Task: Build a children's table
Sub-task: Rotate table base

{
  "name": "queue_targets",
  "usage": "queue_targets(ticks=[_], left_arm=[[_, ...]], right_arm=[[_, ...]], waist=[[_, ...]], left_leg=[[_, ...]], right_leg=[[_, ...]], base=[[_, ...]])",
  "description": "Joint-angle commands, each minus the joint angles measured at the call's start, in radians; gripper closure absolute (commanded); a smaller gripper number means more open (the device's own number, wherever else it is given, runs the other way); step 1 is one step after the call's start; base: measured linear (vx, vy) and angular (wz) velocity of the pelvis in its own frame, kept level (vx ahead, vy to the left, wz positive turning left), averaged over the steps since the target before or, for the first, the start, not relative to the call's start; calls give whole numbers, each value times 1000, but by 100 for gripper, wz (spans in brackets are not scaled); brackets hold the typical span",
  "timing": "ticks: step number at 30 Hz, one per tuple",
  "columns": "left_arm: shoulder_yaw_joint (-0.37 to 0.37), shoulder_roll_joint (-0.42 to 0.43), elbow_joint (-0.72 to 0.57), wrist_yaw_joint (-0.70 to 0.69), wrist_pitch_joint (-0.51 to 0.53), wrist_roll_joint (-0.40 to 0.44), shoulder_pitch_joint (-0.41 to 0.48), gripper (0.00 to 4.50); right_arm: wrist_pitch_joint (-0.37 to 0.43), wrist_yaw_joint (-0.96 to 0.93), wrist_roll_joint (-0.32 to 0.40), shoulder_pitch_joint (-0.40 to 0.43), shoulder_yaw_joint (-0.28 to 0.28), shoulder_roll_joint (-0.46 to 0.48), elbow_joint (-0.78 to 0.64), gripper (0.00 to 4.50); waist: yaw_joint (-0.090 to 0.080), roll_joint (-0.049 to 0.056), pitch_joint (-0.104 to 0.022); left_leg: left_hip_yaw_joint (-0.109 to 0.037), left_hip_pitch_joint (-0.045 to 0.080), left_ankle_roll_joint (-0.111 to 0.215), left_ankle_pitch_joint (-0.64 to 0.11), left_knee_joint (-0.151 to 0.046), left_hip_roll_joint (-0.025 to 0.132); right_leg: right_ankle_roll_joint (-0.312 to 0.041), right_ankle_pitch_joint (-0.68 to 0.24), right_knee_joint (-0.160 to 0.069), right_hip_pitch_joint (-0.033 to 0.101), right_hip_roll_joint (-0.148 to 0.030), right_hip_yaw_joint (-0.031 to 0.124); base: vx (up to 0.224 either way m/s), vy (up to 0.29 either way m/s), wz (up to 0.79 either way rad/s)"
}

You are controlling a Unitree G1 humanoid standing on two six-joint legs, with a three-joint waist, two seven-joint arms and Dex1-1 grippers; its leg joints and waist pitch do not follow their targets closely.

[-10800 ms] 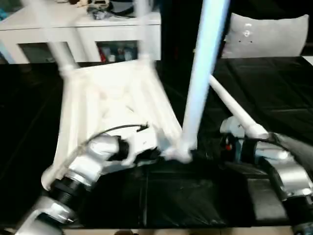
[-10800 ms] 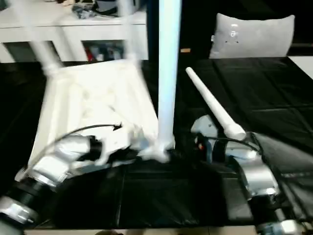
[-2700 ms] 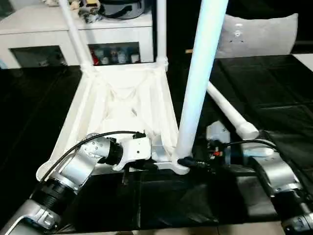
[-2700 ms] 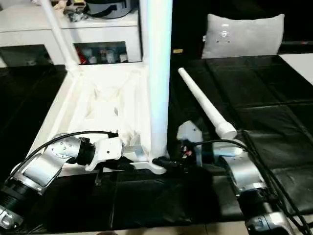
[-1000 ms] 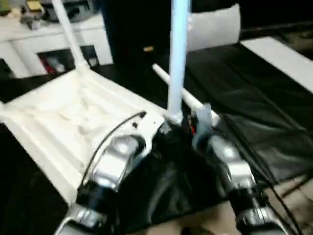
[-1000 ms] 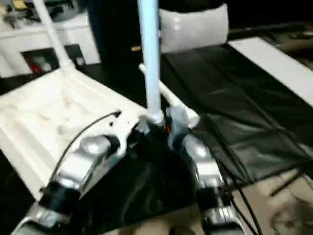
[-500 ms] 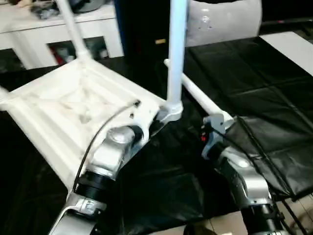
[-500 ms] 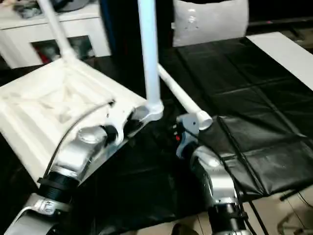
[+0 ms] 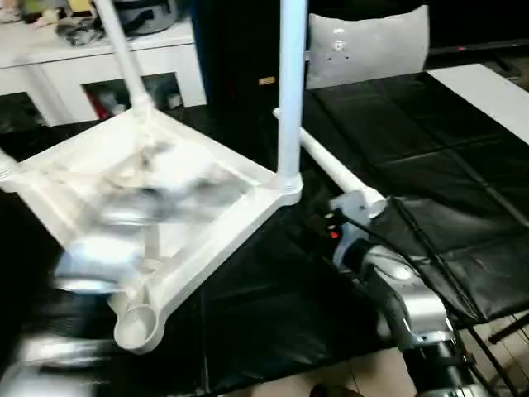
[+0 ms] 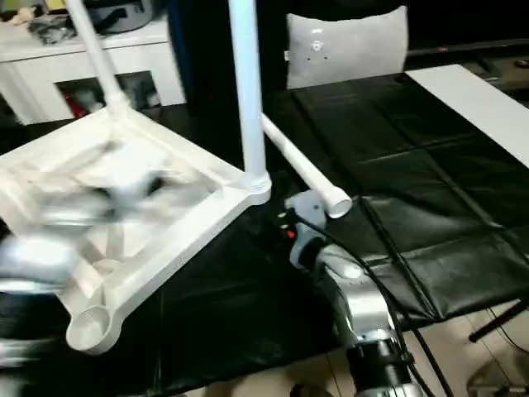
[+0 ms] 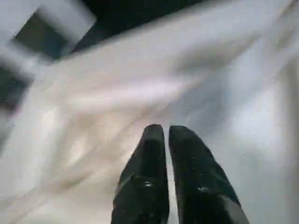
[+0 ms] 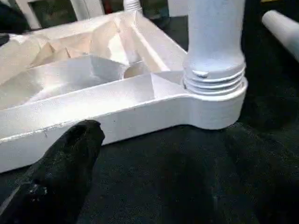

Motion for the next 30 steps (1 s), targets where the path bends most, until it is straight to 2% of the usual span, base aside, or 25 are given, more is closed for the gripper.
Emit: queue_targets(ticks=[1,2,3,4,5,6,7,9,14,15,17,21,26,27,28,30], left_arm=[[9,62,6,-30,11,49,7,438],[2,128,3,-55,30,66,22,438],[-4,154,-4,-64,42,67,29,449],[-4,154,-4,-64,42,67,29,449],[-22,193,-16,-84,60,70,43,449],[-40,231,-24,-104,74,77,58,449],[-62,272,-32,-132,90,84,75,449],[-79,297,-52,-177,110,80,97,449],[-102,295,-70,-239,131,55,128,449],[-126,315,-73,-256,136,58,139,449],[-138,325,-77,-264,136,55,147,449],[-153,321,-136,-350,164,-12,180,449],[-194,345,-188,-481,106,-82,246,449],[-201,345,-201,-505,102,-102,252,449],[-211,348,-215,-529,91,-118,258,449],[-219,342,-238,-565,85,-152,263,449]], right_arm=[[15,3,-22,-23,22,6,28,0],[13,-5,-38,-45,33,11,63,0],[11,-9,-43,-54,37,14,76,0],[11,-9,-43,-54,37,14,76,0],[8,-15,-45,-70,40,20,97,0],[4,-21,-48,-89,43,29,121,0],[2,-28,-53,-114,48,40,151,0],[4,-29,-64,-137,59,46,183,0],[1,-42,-77,-179,66,60,256,0],[-1,-45,-82,-187,66,63,275,0],[-3,-42,-82,-192,65,65,288,0],[-17,-30,-83,-201,74,67,318,0],[-29,-22,-89,-210,76,74,356,0],[-32,-20,-90,-213,77,76,365,0],[-35,-18,-92,-214,78,77,370,0],[-41,-13,-92,-217,81,78,378,0]], waist=[[2,1,-72],[2,4,-73],[6,5,-74],[6,5,-74],[11,6,-74],[15,7,-77],[15,8,-76],[13,13,-73],[22,18,-74],[20,14,-74],[19,15,-73],[17,17,-72],[13,10,-74],[14,13,-74],[12,9,-73],[12,11,-72]], left_leg=[[-1,-9,63,-164,-86,12],[-1,-8,64,-150,-87,14],[1,-5,62,-128,-86,18],[1,-5,62,-128,-86,18],[2,-5,59,-118,-88,19],[-2,-10,56,-111,-90,21],[0,-7,55,-113,-90,20],[1,-6,48,-119,-91,20],[2,-3,29,-147,-92,21],[1,-5,25,-156,-94,21],[1,-5,27,-166,-94,20],[1,-4,23,-181,-94,22],[1,-7,29,-176,-95,22],[1,-7,29,-172,-95,22],[1,-7,30,-170,-95,22],[2,-6,28,-171,-95,23]], right_leg=[[-31,-427,-78,66,-53,62],[-49,-400,-74,66,-53,64],[-76,-353,-68,65,-54,70],[-76,-353,-68,65,-54,70],[-92,-331,-63,65,-54,72],[-107,-306,-52,70,-59,75],[-113,-300,-53,68,-57,76],[-121,-300,-54,69,-59,78],[-132,-297,-54,70,-60,79],[-131,-294,-52,73,-60,80],[-133,-301,-54,73,-60,80],[-134,-323,-56,73,-62,80],[-139,-314,-53,75,-61,81],[-144,-306,-51,75,-62,82],[-145,-304,-51,74,-61,82],[-149,-305,-49,74,-61,83]], base=[[0,0,0],[0,0,0],[0,0,0],[0,0,0],[0,0,0],[0,0,0],[0,0,0],[0,0,0],[0,0,0],[0,0,0],[0,0,0],[0,0,0],[0,0,0],[0,0,0],[0,0,0],[0,0,0]])
